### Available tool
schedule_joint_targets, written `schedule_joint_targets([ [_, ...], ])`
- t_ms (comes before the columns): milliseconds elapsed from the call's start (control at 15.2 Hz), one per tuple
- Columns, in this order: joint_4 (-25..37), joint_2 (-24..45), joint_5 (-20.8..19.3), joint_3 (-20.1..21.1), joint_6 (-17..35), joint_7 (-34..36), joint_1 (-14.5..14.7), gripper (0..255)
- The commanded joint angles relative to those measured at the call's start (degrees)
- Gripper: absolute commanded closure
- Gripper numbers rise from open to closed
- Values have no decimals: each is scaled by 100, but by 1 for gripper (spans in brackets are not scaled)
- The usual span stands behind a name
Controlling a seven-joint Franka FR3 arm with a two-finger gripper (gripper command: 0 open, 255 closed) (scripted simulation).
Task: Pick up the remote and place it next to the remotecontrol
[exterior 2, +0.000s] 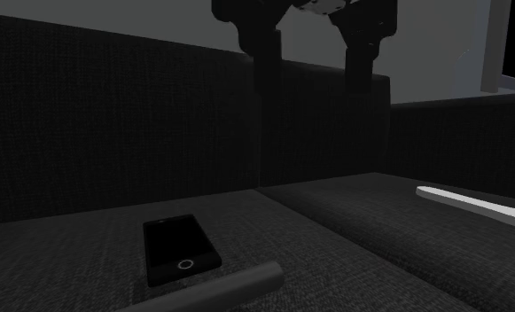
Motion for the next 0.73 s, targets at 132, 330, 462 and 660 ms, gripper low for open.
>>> schedule_joint_targets([
  [132, -165, 213, -132, -222, 421, -843, 305, 0],
  [330, -370, 563, -293, -542, 1035, -2093, 766, 0],
  [462, -486, 807, -372, -742, 1429, -2923, 1071, 0],
  [660, -646, 1175, -452, -1018, 1995, -4166, 1529, 0],
])
